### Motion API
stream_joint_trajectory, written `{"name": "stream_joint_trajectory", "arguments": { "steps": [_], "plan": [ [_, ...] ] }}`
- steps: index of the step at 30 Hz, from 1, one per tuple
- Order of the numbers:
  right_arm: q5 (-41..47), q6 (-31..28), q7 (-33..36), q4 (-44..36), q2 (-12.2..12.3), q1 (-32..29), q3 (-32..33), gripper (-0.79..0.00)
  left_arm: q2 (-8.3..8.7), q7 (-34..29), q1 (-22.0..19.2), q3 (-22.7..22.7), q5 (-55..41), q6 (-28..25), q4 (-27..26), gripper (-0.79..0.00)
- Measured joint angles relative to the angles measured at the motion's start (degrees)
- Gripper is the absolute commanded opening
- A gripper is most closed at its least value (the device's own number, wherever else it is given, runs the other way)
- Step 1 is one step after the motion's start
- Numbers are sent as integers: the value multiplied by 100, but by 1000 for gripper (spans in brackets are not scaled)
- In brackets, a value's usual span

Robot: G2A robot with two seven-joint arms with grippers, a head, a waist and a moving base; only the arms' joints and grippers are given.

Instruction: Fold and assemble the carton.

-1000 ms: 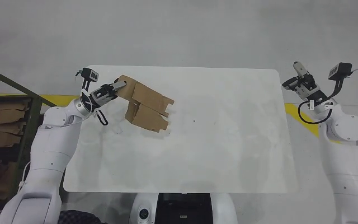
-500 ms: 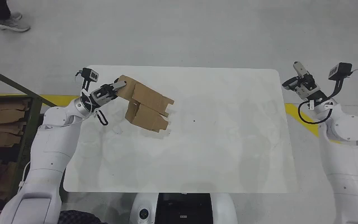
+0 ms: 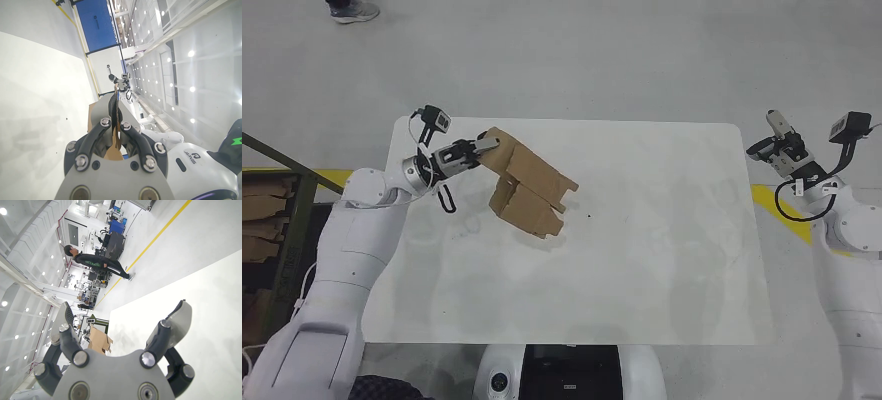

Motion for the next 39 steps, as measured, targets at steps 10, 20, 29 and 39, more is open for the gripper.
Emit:
{"name": "stream_joint_trajectory", "arguments": {
  "steps": [10, 20, 29, 39],
  "plan": [
    [0, 0, 0, 0, 0, 0, 0, 0, -385, -437, -1089, 971, -182, -134, 838, -785],
    [0, 0, 0, 0, 0, 0, 0, 0, -758, -792, -1924, 1640, -285, -366, 1739, -785],
    [0, 0, 0, 0, 0, 0, 0, 0, -918, -1040, -2110, 2028, -301, -117, 1699, -785],
    [0, 0, 0, 0, 0, 0, 0, 0, -977, -1363, -2129, 2159, -577, 208, 1628, -785]
  ]
}}
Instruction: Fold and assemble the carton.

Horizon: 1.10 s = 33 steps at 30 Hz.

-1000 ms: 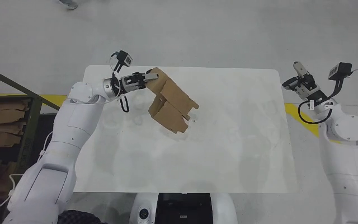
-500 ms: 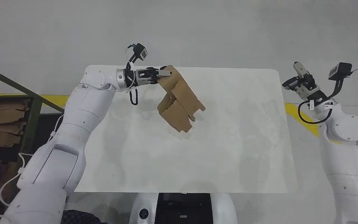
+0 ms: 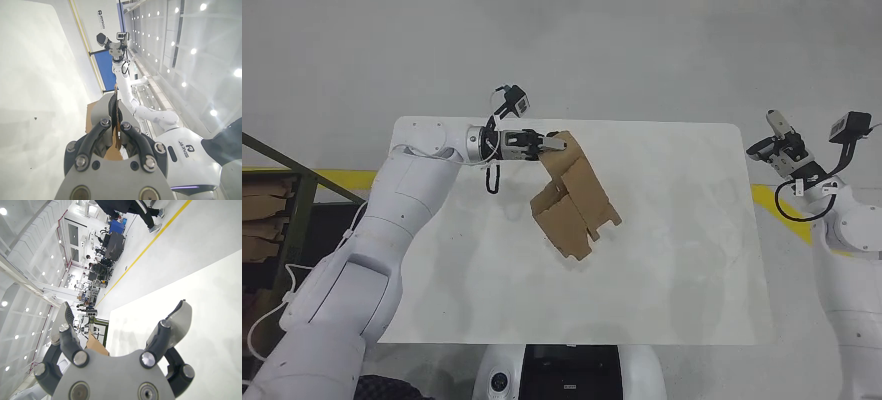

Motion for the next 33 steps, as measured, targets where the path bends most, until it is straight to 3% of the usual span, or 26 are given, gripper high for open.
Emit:
{"name": "stream_joint_trajectory", "arguments": {
  "steps": [15, 23, 33],
  "plan": [
    [16, 64, -2, -43, -3, -32, -10, 0, 1, 6, 0, -1, 5, -6, 2, -785],
    [361, 108, 1097, 169, -8, 132, -242, 0, 1, 6, 0, -1, 5, -6, 2, -785],
    [740, -531, 2389, 352, -121, 267, -1020, 0, 1, 6, 0, -1, 5, -6, 2, -785]
  ]
}}
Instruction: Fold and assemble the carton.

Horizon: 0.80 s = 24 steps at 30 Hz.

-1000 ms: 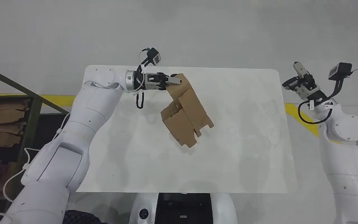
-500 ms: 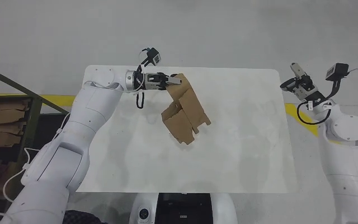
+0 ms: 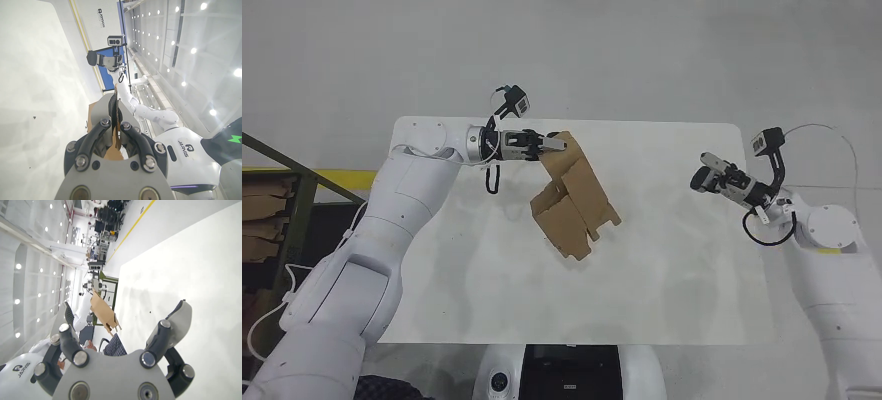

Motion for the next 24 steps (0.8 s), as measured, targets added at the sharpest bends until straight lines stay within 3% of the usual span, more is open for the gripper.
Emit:
{"name": "stream_joint_trajectory", "arguments": {
  "steps": [14, 23, 24],
  "plan": [
    [489, -666, 539, 360, -306, 335, -1233, 0, 0, 0, 0, 0, 0, 0, 0, -785],
    [960, -659, 709, 900, -605, 787, -2044, 0, 0, 0, 0, 0, 0, 0, 0, -785],
    [1086, -649, 785, 951, -636, 832, -2104, -28, 0, 0, 0, 0, 0, 0, 0, -785]
  ]
}}
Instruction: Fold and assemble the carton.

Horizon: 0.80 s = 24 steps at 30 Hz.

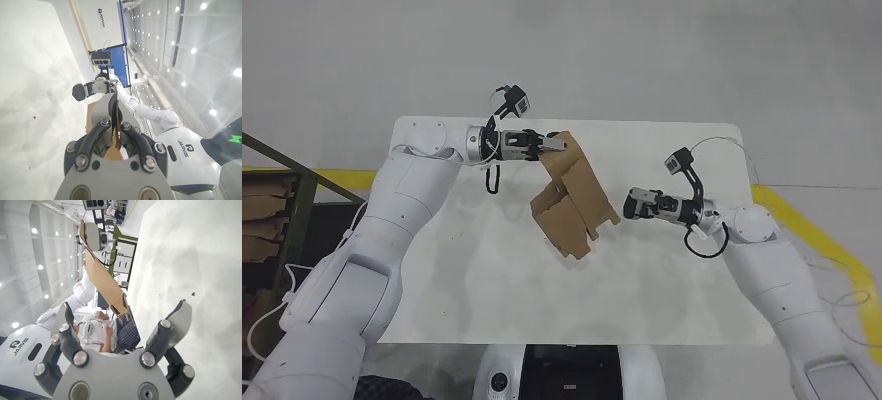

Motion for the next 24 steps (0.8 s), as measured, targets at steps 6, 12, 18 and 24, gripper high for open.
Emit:
{"name": "stream_joint_trajectory", "arguments": {
  "steps": [6, 12, 18, 24],
  "plan": [
    [285, -94, 292, 210, -176, 235, -370, -237, 0, 0, 0, 0, 0, 0, 0, -785],
    [480, -151, 498, 317, -292, 337, -561, -434, 0, 0, 0, 0, 0, 0, 0, -785],
    [566, -176, 653, 490, -330, 358, -564, -499, 0, 0, 0, 0, 0, 0, 0, -785],
    [660, -124, 781, 561, -307, 329, -416, -548, 0, 0, 0, 0, 0, 0, 0, -785]
  ]
}}
